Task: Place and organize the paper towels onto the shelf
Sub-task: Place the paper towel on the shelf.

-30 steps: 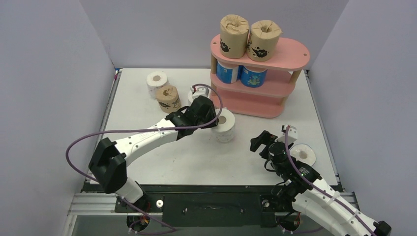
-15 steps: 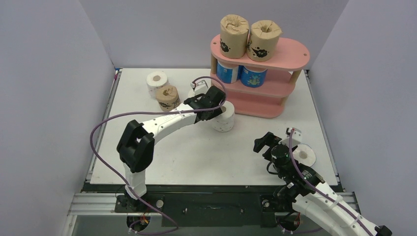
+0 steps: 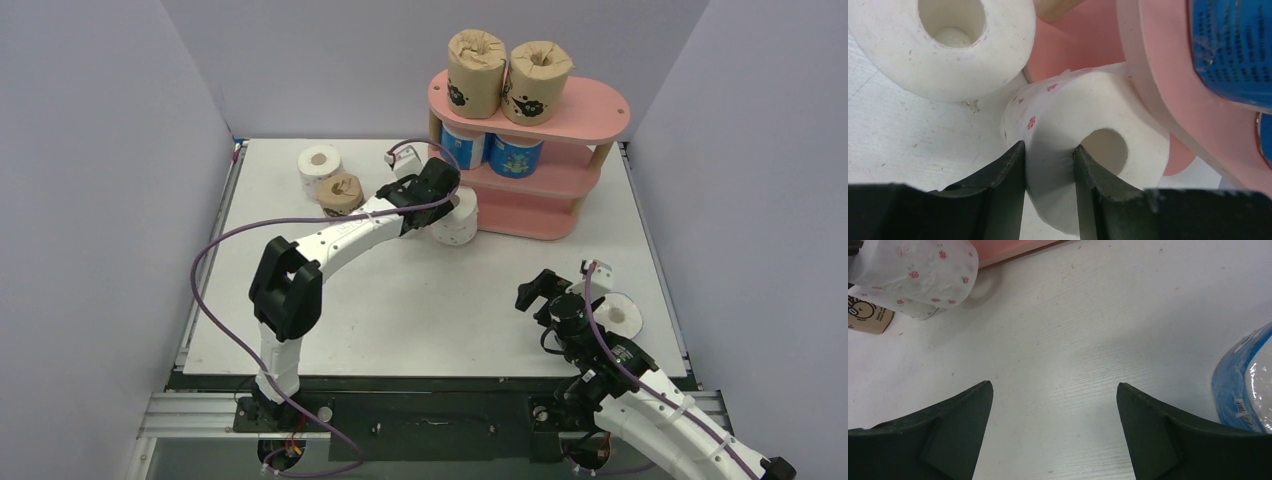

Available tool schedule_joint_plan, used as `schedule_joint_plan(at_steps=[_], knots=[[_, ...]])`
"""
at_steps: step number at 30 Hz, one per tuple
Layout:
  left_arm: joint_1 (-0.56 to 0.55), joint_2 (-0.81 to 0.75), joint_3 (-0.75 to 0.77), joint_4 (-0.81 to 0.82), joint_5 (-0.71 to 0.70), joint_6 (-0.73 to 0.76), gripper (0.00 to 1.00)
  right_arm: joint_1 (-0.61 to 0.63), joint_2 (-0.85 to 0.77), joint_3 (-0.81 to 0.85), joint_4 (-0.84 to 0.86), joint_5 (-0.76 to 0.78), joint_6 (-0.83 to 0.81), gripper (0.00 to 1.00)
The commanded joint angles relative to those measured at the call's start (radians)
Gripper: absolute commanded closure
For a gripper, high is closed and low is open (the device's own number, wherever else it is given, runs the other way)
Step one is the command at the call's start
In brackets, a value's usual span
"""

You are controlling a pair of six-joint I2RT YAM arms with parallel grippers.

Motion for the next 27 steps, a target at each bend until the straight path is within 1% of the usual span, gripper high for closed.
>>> schedule_joint_plan(at_steps=[1, 7, 16, 27], knots=[[0.013, 0.022, 0.095, 0.045, -0.021, -0.013, 1.00, -0.005, 0.009, -0.005, 0.025, 0.035, -0.009, 0.11], [0.023, 0.077, 0.157, 0.043, -0.011, -0.011, 1.00, -0.005, 0.006, -0.007, 0.026, 0.044, -0.011, 0.11], [0.032, 0.091, 0.123, 0.157, -0.028, -0.019, 1.00, -0.006, 0.010, -0.006, 0.027, 0.046, -0.010, 0.11], [0.045, 0.121, 0.118, 0.207, -0.029, -0.037, 1.00, -0.007, -0.008, -0.016, 0.027, 0.048, 0.001, 0.11]])
